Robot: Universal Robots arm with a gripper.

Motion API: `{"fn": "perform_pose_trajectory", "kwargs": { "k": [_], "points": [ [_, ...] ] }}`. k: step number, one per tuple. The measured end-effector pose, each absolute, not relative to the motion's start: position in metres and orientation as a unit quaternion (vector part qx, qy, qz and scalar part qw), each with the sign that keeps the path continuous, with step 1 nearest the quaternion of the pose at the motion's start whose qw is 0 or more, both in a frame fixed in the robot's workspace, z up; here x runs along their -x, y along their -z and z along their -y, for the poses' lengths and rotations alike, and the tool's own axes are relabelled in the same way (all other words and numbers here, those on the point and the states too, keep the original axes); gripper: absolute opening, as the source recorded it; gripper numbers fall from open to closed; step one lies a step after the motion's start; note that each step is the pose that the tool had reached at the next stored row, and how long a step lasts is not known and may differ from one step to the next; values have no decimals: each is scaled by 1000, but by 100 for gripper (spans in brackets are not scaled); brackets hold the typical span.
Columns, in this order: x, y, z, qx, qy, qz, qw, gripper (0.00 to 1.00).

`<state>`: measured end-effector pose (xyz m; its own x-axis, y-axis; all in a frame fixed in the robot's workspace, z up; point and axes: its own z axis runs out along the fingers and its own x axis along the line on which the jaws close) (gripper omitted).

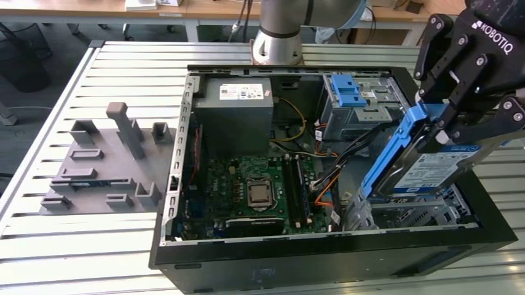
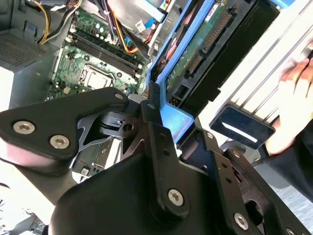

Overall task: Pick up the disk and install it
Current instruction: 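Insert the disk into the insertion slot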

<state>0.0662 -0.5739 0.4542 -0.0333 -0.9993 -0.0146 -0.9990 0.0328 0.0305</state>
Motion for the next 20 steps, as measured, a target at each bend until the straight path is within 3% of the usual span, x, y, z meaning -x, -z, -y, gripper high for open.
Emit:
{"fn": "perform_pose_trajectory", "kwargs": {
  "k": [20],
  "points": [
    [-75,-441,571,-695,16,719,5,36]
  ]
}}
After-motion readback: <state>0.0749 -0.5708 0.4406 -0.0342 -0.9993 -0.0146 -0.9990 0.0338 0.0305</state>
